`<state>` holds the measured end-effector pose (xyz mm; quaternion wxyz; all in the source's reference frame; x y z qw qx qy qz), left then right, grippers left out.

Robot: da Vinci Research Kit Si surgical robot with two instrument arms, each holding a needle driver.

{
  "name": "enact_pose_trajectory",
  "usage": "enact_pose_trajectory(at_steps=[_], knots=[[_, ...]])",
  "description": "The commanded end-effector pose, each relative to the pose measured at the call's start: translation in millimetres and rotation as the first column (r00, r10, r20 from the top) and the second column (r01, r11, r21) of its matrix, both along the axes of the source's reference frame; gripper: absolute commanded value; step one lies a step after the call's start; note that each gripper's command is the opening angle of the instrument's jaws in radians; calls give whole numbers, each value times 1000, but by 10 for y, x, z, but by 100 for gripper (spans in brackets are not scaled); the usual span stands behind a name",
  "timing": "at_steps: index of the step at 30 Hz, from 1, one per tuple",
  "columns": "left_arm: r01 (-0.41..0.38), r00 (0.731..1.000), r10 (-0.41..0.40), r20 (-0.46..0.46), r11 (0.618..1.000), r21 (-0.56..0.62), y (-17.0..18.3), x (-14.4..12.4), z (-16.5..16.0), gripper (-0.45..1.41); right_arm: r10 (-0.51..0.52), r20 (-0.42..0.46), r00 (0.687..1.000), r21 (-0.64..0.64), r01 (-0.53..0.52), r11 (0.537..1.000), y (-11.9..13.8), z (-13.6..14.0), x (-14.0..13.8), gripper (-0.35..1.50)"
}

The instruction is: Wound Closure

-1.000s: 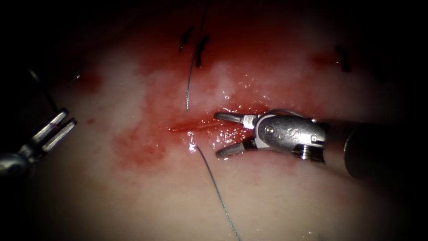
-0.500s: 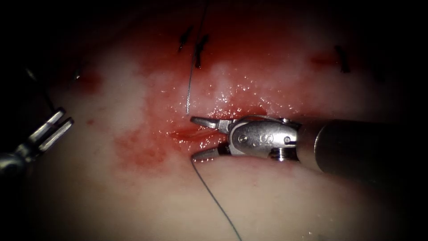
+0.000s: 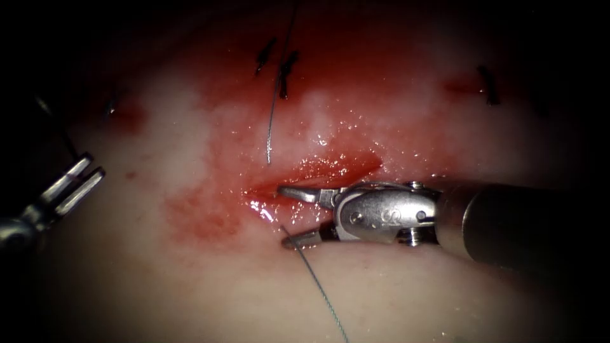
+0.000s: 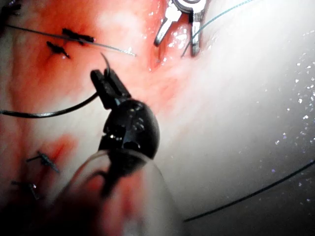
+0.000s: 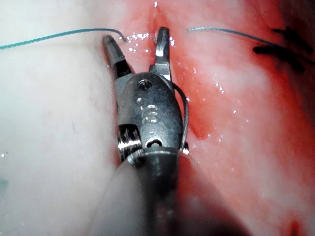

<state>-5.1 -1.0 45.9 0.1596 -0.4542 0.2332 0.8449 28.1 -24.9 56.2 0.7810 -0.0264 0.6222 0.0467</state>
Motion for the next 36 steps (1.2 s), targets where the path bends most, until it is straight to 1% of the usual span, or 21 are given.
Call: enact_pose_trajectory(at_steps=[1,8,9,11,12,13,14,15,17,19,26,32,36], knots=[[-1,1000,1,1,1000,0,0,-5,7,-45,-3,-5,1000,2,3,1000,-7,3,12,140],[-1,1000,1,1,1000,0,0,-5,7,-45,-2,-4,1000,3,2,1000,-9,1,20,138],[-1,1000,1,1,1000,0,0,-5,7,-45,-2,-3,1000,3,2,1000,-9,1,20,136],[-1,1000,1,1,1000,0,0,-5,7,-45,-2,-4,1000,3,2,1000,-9,0,20,123],[-1,1000,1,1,1000,0,0,-5,7,-45,-3,-4,1000,3,3,1000,-9,0,20,98],[2,1000,-2,4,1000,4,0,-5,7,-45,-3,-4,1000,3,3,1000,-10,0,19,52],[2,1000,-2,4,1000,4,0,-5,7,-45,-6,-2,1000,3,6,1000,-10,1,19,2],[2,1000,-2,4,1000,4,0,-5,7,-45,0,12,1000,4,0,1000,-10,0,18,-35],[2,1000,-2,4,1000,4,0,-5,7,-45,30,43,999,0,-30,1000,-9,1,19,-35],[2,1000,-2,4,1000,4,0,-5,7,-45,32,53,998,0,-32,999,-7,2,18,-35],[1,1000,-1,5,1000,4,0,-4,7,-45,29,56,998,-5,-29,1000,-5,4,16,-35],[1,1000,-1,5,1000,4,0,-4,7,-45,21,64,998,45,-24,999,-7,1,10,-35],[1,1000,-1,5,1000,4,0,-4,7,-45,12,72,997,57,-16,998,-7,-3,6,-35]])
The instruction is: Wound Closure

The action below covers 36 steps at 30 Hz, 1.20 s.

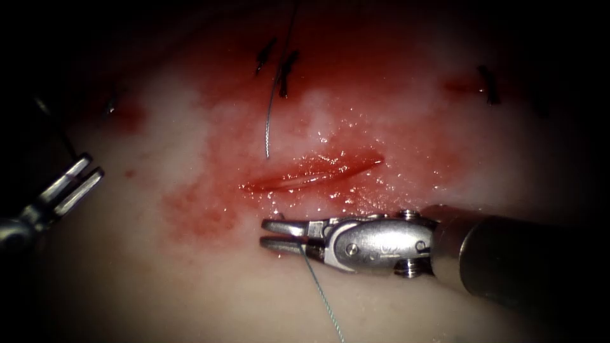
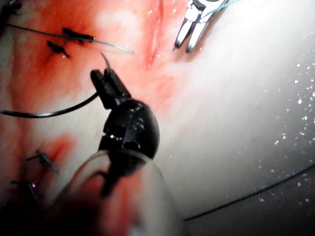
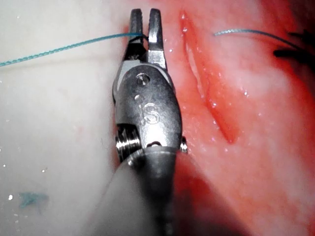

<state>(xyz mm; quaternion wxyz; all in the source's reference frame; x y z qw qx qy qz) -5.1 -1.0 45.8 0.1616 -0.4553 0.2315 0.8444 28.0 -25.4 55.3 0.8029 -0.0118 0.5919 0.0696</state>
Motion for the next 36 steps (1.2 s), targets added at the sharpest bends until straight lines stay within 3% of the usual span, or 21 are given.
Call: enact_pose_trajectory(at_steps=[1,8,21,29,36], knots=[[0,1000,0,1,1000,0,0,-5,7,-45,-3,-1,1000,3,3,1000,-2,4,6,-35],[0,1000,0,1,1000,0,0,-5,7,-45,-28,22,999,88,26,996,6,-7,5,-35],[0,1000,0,1,1000,0,0,-6,7,-45,-52,13,999,75,51,996,3,-13,-9,-35],[0,1000,0,1,1000,0,0,-6,7,-45,-56,-4,998,141,56,988,-8,-24,-14,-35],[1,1000,-1,0,1000,0,-1,-6,7,-45,-105,-3,994,197,103,975,-34,-49,-12,-35]])
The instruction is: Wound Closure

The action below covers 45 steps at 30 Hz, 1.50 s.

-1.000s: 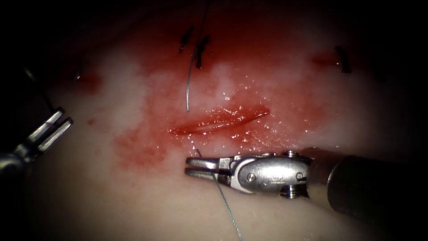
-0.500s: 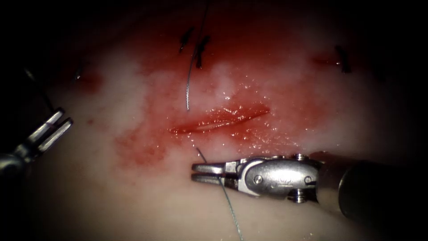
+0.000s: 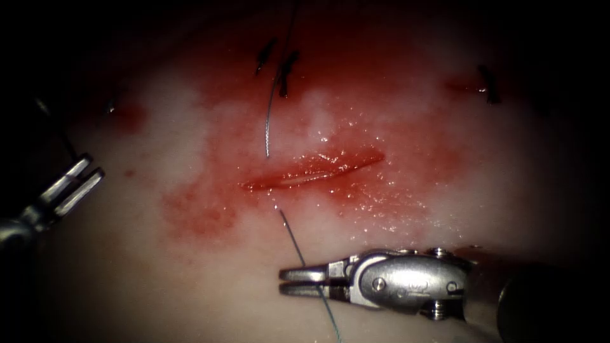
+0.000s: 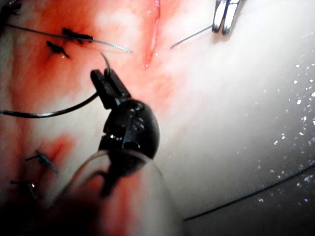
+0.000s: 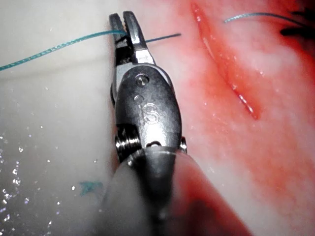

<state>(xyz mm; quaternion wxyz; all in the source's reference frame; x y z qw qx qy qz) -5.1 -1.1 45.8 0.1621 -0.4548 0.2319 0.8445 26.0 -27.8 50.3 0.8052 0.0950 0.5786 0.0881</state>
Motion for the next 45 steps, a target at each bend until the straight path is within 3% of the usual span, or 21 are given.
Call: enact_pose_trajectory(at_steps=[1,13,26,37,45], knots=[[-1,1000,1,1,1000,0,0,-5,7,-45,-17,1,1000,10,17,1000,-15,-5,9,-35],[0,1000,0,1,1000,0,0,-5,7,-45,-69,-15,998,30,69,997,-70,-66,2,-35],[0,1000,0,0,1000,1,0,-6,6,-45,-111,-34,993,37,112,993,-113,-115,0,-35],[0,1000,0,0,1000,1,0,-6,6,-45,-144,-26,989,48,145,988,-135,-143,-11,-35],[2,1000,-2,-1,1000,2,0,-7,5,-45,-130,-24,991,49,131,990,-129,-138,-14,-35]])
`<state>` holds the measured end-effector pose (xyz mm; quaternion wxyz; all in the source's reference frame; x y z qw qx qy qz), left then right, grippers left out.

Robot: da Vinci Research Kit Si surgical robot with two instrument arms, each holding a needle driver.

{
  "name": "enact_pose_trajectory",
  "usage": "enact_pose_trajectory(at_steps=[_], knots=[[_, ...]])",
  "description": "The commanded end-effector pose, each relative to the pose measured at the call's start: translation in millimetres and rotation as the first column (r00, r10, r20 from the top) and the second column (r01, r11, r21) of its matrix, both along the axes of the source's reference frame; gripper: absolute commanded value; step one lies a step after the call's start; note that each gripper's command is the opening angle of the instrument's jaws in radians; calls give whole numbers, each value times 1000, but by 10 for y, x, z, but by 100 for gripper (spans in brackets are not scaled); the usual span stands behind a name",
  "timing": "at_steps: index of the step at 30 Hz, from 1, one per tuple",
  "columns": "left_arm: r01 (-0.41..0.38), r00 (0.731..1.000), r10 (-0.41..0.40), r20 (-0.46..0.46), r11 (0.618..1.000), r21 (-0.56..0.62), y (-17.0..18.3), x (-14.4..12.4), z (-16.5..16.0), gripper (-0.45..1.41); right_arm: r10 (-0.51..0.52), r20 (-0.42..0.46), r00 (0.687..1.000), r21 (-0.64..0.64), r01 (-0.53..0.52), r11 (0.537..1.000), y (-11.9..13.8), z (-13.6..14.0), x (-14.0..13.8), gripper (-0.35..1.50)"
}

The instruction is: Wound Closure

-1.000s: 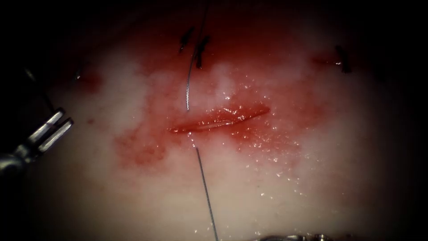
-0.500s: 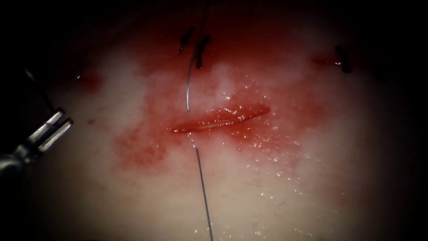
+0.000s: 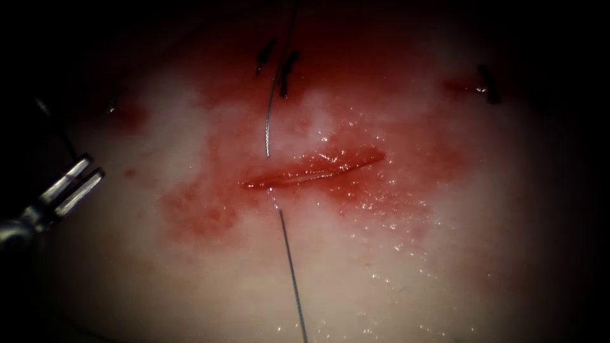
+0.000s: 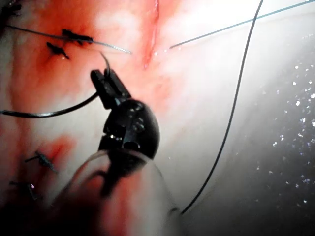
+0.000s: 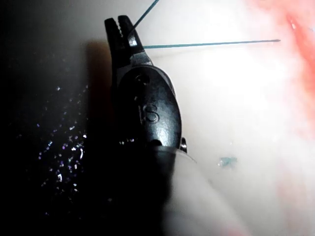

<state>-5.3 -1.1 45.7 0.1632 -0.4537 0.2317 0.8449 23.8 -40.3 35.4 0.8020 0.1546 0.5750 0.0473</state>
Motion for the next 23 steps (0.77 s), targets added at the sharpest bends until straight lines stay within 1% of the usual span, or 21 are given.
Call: enact_pose_trajectory(at_steps=[1,5,9,15,23], knots=[[0,1000,0,1,1000,1,0,-5,6,-45,8,-5,1000,0,-8,1000,-4,13,8,-35],[4,1000,-4,4,1000,-1,2,-6,5,-45,21,2,1000,0,-21,1000,4,23,12,-35],[6,1000,-6,3,1000,-1,2,-8,6,-45,22,-5,1000,2,-22,1000,7,25,12,-35],[6,1000,-6,3,1000,-2,1,-8,6,-45,29,-23,999,9,-29,1000,7,17,9,-35],[3,1000,-3,5,1000,-3,2,-4,8,-45,38,-25,999,12,-38,999,8,8,3,-35]])
